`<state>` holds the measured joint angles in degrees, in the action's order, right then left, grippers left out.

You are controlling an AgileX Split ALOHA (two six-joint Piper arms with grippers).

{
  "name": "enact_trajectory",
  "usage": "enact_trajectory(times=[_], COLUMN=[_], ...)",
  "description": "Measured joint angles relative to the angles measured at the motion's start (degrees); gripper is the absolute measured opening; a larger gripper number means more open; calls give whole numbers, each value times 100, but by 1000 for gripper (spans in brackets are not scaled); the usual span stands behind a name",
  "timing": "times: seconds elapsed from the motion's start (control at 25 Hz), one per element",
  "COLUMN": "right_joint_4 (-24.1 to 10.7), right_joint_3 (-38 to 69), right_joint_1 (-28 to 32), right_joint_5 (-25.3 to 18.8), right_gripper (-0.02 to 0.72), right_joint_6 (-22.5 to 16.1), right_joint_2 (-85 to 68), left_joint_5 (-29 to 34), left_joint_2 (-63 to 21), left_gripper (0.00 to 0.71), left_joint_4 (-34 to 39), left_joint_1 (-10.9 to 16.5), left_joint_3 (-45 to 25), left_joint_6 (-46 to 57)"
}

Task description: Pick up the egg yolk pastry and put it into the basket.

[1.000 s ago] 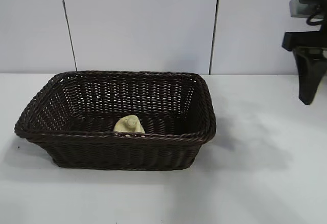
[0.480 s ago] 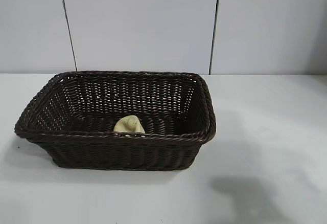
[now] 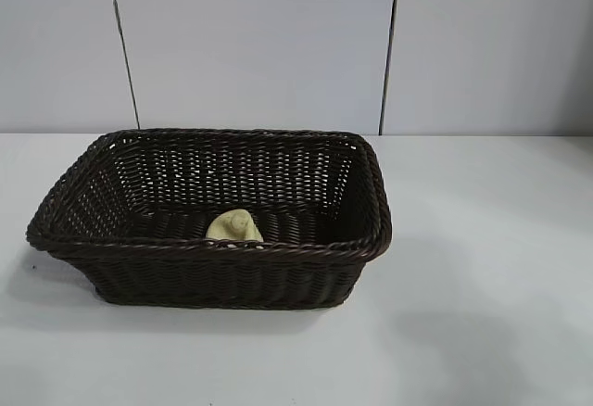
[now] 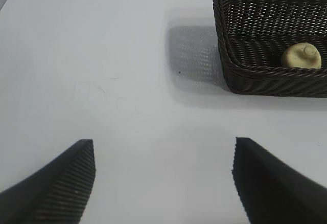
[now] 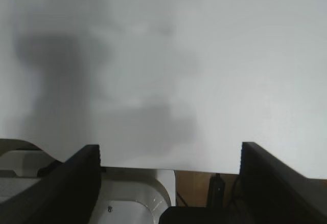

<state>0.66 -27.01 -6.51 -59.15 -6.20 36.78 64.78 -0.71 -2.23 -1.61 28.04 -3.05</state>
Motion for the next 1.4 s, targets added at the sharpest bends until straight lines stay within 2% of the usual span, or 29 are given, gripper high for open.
enact_trajectory(times=[0.76,1.2,1.4], right_joint_4=[0,0,0], right_joint_3=[0,0,0], right_joint_1=[0,20,389], right_joint_5=[-187,-247,-251], right_gripper=[546,546,546], right_joint_6=[0,0,2], right_joint_2=[-3125,-3774,-3774], left_joint_5=[0,0,0], left_joint_2=[0,0,0], left_gripper=[542,542,542], left_joint_4=[0,0,0], left_joint_1=[0,0,0], left_joint_3=[0,0,0], left_joint_6=[0,0,0])
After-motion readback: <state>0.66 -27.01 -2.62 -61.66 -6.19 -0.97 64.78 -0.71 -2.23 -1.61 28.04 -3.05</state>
